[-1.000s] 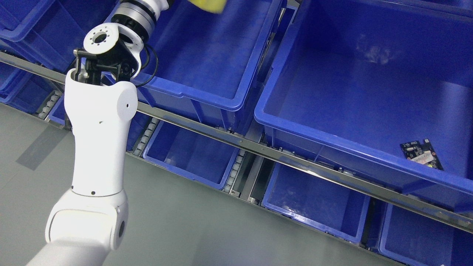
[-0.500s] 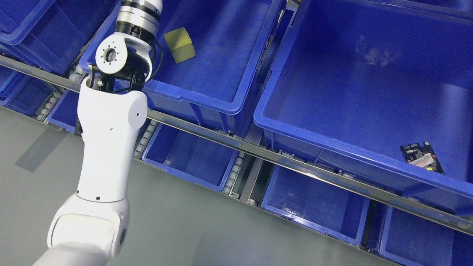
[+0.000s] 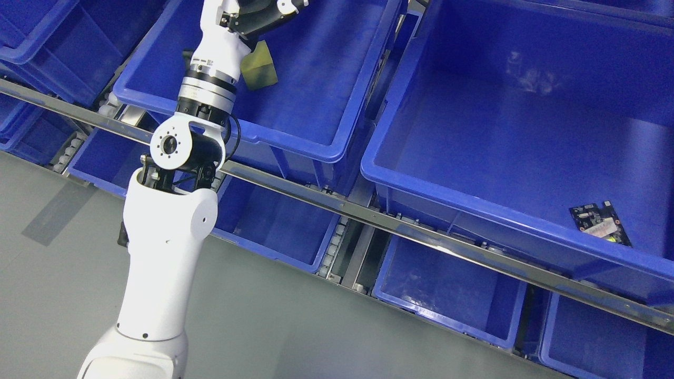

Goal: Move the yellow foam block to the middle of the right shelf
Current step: 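Withdraw the open left hand upward from the bin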

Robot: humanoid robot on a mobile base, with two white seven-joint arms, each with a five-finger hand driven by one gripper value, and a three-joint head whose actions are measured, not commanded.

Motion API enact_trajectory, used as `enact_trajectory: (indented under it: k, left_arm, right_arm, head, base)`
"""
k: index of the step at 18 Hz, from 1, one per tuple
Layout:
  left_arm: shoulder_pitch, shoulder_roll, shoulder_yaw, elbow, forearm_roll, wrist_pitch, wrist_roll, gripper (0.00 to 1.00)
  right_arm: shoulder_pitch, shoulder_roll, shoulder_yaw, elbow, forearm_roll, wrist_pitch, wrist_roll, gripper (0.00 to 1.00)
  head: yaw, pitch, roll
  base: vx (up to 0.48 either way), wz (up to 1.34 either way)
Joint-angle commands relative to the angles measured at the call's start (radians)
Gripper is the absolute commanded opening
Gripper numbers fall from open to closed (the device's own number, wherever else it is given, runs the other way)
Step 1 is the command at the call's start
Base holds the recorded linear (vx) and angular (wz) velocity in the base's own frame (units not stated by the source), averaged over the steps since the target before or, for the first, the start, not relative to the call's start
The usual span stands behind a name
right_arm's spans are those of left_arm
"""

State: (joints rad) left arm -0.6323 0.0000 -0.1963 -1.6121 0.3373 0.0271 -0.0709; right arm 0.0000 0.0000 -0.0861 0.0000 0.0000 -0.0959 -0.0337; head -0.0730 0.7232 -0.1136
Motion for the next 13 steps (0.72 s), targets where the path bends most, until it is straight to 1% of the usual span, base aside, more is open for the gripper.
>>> enact_trajectory:
  k: [1, 5, 13]
  left_arm:
    - [0.056, 0.017, 0.077, -0.112, -0.004, 0.047, 0.0, 1.0]
    - [0.106, 0.017, 0.101, -0.112, -0.004, 0.04, -0.003, 1.0]
    - [0.106, 0.017, 0.101, -0.112, -0.003, 0.039, -0.007, 1.0]
  right_arm:
    - [0.002, -0.017, 0.0, -0.017, 0.003, 0.001, 0.0, 1.0]
    - [0.002, -0.017, 0.0, -0.017, 0.003, 0.001, 0.0, 1.0]
    - [0.002, -0.017, 0.0, -0.017, 0.003, 0.001, 0.0, 1.0]
  head:
    - [0.0, 0.0, 0.0]
    - [0.0, 0.0, 0.0]
    - [0.0, 0.0, 0.0]
  base:
    - [0.0, 0.0]
    - [0.0, 0.0]
    - [0.0, 0.0]
